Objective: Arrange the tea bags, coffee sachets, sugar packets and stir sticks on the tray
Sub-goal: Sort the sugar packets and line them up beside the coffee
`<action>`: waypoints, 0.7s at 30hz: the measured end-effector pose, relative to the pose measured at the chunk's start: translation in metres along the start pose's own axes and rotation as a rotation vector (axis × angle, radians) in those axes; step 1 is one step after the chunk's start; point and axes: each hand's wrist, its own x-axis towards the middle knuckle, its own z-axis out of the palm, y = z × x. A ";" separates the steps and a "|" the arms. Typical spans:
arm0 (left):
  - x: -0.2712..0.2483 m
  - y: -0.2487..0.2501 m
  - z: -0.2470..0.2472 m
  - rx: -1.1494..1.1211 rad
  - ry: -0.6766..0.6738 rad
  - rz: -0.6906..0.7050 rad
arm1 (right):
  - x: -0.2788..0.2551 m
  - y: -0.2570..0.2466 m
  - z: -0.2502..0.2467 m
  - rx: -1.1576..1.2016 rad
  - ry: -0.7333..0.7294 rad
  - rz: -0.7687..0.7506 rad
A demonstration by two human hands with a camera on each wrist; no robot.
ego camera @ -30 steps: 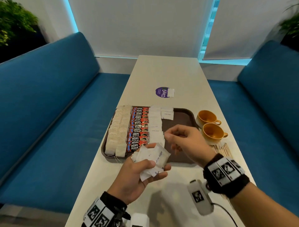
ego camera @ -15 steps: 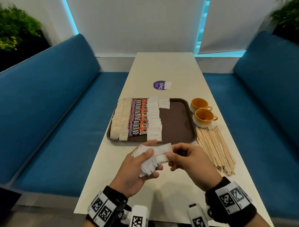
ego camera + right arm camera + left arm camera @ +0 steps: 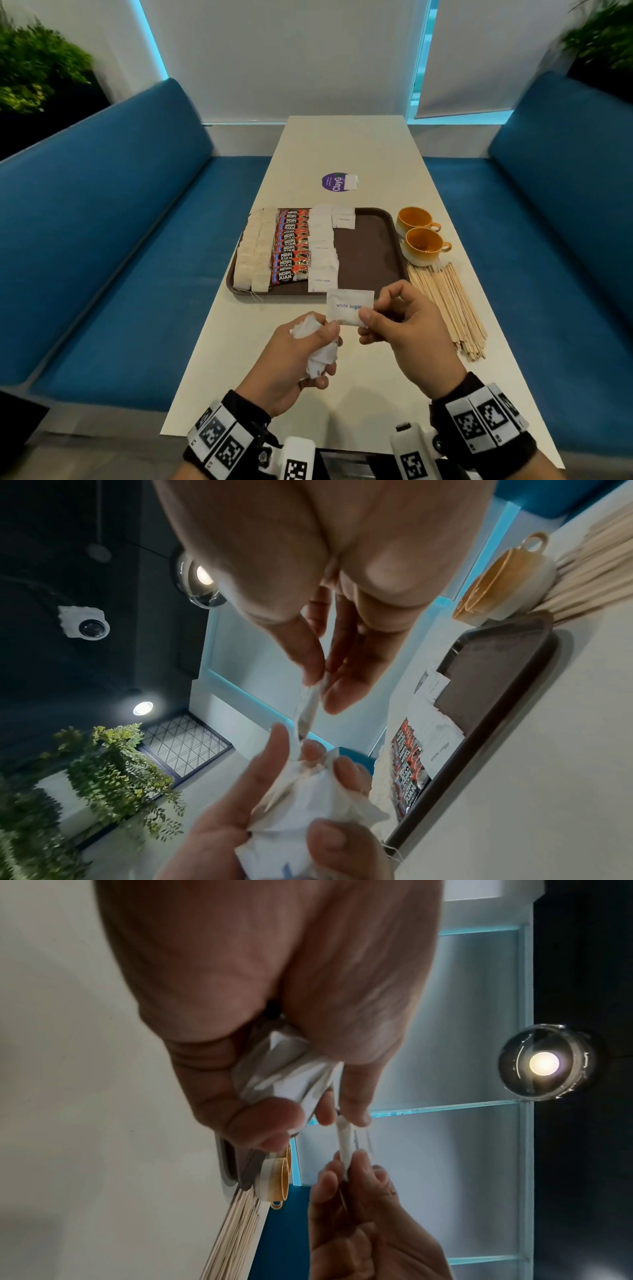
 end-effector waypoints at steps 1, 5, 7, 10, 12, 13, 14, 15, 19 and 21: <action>0.000 0.001 0.000 0.002 0.005 0.007 | -0.001 0.000 0.000 -0.020 -0.009 -0.014; 0.002 0.002 -0.001 0.017 0.039 0.033 | -0.002 -0.002 0.000 -0.079 -0.050 -0.028; 0.002 0.002 -0.001 0.029 0.042 0.042 | -0.001 -0.002 0.000 -0.070 -0.037 -0.042; 0.002 0.003 0.000 0.049 0.041 0.054 | -0.001 -0.004 -0.001 -0.093 -0.006 -0.056; 0.001 0.004 0.000 0.054 0.042 0.062 | -0.001 -0.006 -0.001 -0.120 -0.013 -0.053; 0.001 0.004 0.000 0.055 0.043 0.066 | -0.001 -0.006 -0.002 -0.130 -0.021 -0.051; 0.001 0.005 0.000 0.054 0.045 0.074 | -0.001 -0.006 -0.002 -0.138 -0.028 -0.051; 0.001 0.005 -0.001 0.053 0.049 0.084 | -0.001 -0.007 -0.002 -0.142 -0.032 -0.051; 0.002 0.002 -0.001 0.101 0.112 0.142 | -0.001 -0.006 -0.003 -0.157 -0.034 -0.051; 0.004 0.001 -0.002 0.122 0.155 0.170 | 0.000 -0.005 -0.004 -0.167 -0.026 -0.052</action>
